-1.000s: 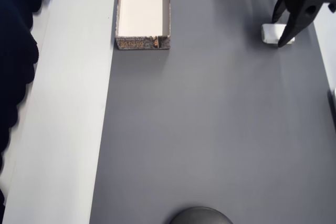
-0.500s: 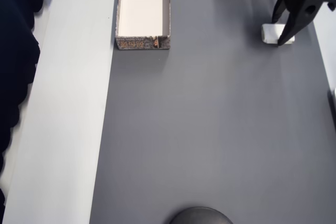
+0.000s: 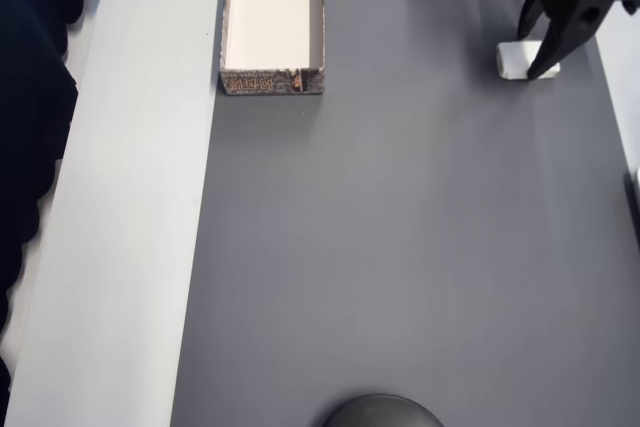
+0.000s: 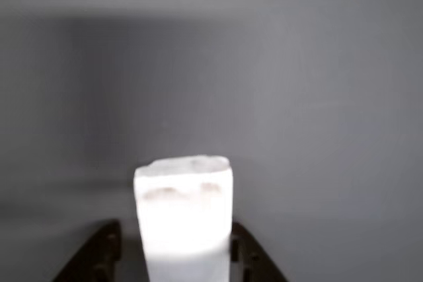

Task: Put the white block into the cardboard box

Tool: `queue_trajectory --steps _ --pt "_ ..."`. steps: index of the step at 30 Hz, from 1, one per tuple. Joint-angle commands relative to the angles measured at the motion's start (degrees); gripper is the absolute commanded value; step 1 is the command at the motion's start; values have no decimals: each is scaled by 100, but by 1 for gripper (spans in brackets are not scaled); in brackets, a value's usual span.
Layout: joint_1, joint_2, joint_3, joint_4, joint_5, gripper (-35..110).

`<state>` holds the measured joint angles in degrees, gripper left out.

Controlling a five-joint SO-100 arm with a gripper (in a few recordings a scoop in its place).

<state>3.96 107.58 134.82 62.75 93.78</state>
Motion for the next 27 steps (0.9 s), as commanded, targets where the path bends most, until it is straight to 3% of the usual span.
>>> queue_trajectory --steps 1,27 --pt "-35 0 -290 79 62 22" --pt "-26 -114 -475 26 114 22"
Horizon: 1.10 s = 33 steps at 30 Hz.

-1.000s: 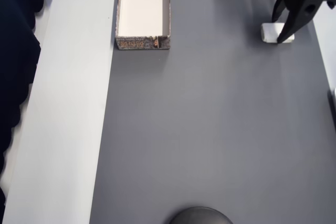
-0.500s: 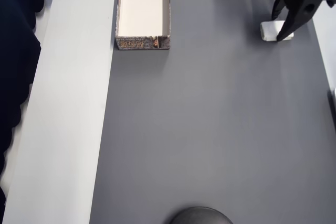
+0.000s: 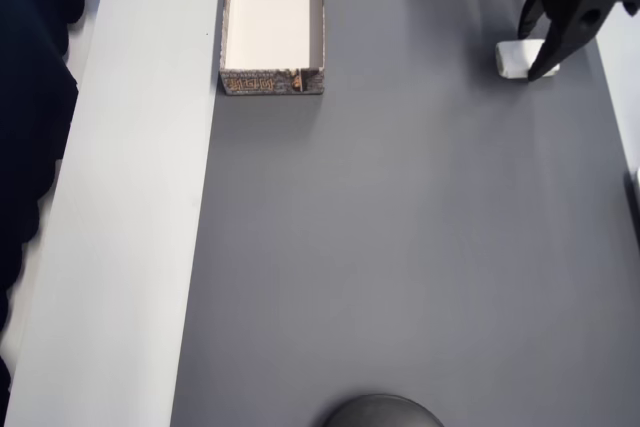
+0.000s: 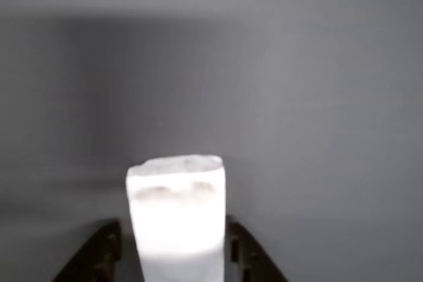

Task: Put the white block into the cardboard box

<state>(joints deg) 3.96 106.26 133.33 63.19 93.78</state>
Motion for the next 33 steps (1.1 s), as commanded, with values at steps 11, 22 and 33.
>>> queue_trajectory --steps 11,22,33 --pt "-26 18 -325 -70 132 22" --pt "-26 18 -325 -132 114 20" --pt "-44 18 -255 -123 -18 17"
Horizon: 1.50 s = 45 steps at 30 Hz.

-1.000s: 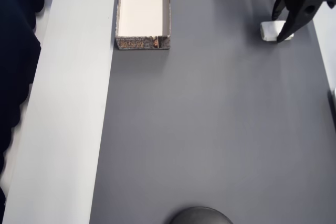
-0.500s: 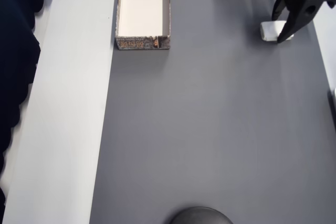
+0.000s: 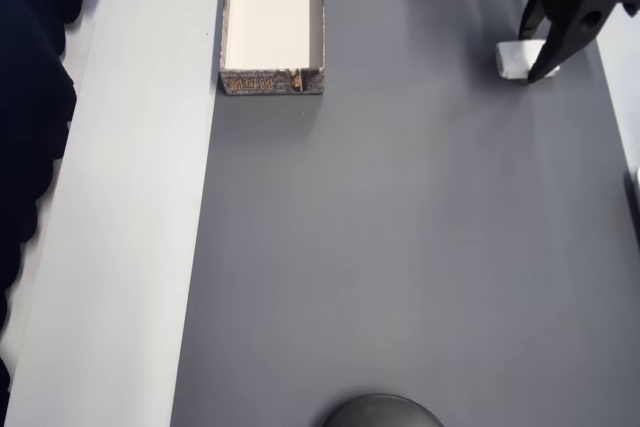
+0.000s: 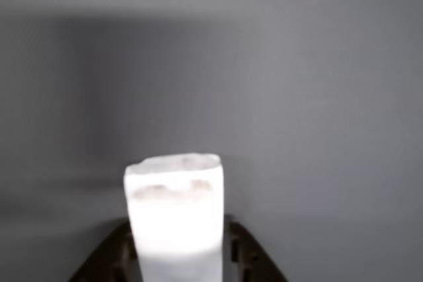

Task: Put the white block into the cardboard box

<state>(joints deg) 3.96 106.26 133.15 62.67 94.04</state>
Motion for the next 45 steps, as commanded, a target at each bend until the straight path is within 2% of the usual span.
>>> queue_trajectory --steps 1,7,14,29,34,38,45 --pt "-44 18 -237 -70 -44 17" --pt "-53 18 -237 -70 -44 14" --pt "-79 18 -229 0 -53 1" --pt "-79 79 -264 114 -53 -2" --pt "132 299 -765 1037 -246 -2" --pt "185 527 -1028 1239 -545 -2" --pt "396 598 -1934 2021 -1679 -2"
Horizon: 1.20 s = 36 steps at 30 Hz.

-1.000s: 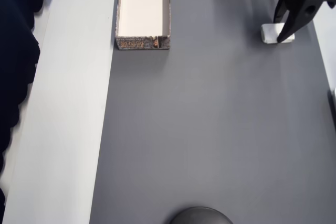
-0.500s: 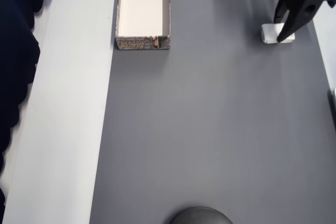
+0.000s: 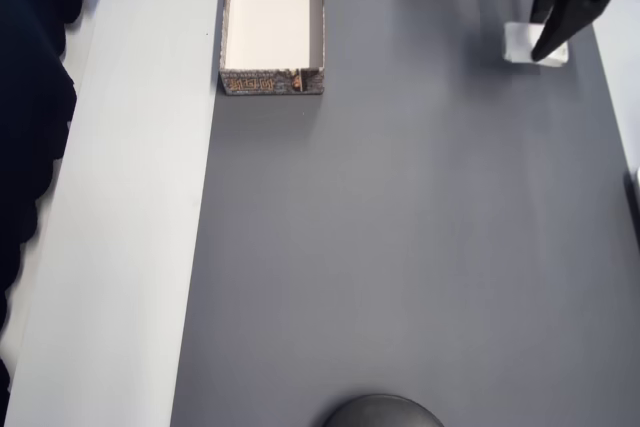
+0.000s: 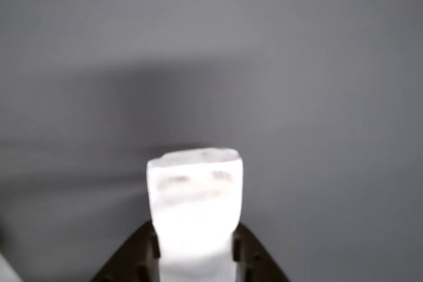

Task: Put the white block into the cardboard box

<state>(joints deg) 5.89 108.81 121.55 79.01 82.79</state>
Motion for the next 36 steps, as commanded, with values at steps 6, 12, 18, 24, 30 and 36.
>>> queue_trajectory --steps 6,12,18,24,30,36 --pt "642 290 -1204 422 -1433 -2" --pt "1178 176 -1749 422 -2786 -2" --pt "1934 158 -2074 519 -4904 -2" --pt "2566 -53 -2206 501 -5045 -2" --pt "3234 -527 -2628 492 -5537 -2" --pt "3955 -1292 -3393 633 -5520 -2"
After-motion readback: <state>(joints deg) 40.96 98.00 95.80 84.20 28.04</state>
